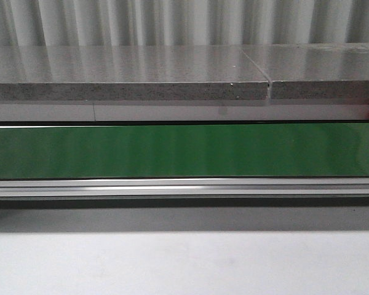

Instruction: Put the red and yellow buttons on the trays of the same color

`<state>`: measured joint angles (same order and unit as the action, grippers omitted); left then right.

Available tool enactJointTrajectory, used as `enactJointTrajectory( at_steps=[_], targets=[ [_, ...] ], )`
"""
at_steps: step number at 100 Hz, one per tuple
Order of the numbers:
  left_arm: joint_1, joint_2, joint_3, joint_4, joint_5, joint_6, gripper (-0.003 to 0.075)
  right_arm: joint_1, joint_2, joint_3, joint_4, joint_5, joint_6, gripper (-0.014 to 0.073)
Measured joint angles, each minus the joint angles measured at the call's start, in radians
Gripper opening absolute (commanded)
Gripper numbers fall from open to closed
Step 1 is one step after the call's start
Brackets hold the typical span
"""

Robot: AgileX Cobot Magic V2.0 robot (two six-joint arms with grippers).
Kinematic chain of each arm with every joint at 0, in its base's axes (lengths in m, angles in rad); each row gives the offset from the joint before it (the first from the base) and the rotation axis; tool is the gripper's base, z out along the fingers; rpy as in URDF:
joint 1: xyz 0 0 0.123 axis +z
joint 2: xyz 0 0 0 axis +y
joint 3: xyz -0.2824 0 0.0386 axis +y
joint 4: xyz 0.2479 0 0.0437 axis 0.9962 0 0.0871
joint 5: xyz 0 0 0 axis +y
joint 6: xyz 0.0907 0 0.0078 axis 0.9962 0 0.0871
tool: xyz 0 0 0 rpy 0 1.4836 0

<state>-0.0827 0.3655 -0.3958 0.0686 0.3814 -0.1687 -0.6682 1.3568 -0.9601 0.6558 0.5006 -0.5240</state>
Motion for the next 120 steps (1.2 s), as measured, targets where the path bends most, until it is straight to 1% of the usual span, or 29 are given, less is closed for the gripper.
enactJointTrajectory(
  at_steps=[14, 34, 73, 120],
  targets=[
    [0.000, 0.000, 0.000, 0.000, 0.000, 0.000, -0.0021, -0.060, 0.000, 0.000, 0.000, -0.067, 0.026, 0.0130],
    [0.000, 0.000, 0.000, 0.000, 0.000, 0.000, -0.0021, -0.082, 0.047, 0.004, 0.000, -0.145, 0.035, 0.0130],
    [0.000, 0.000, 0.000, 0.000, 0.000, 0.000, -0.0021, -0.129, 0.248, 0.010, 0.003, -0.165, 0.036, 0.0130],
    [0.000, 0.000, 0.000, 0.000, 0.000, 0.000, -0.0021, -0.129, 0.373, 0.010, 0.006, -0.194, 0.036, 0.0133]
  ],
)
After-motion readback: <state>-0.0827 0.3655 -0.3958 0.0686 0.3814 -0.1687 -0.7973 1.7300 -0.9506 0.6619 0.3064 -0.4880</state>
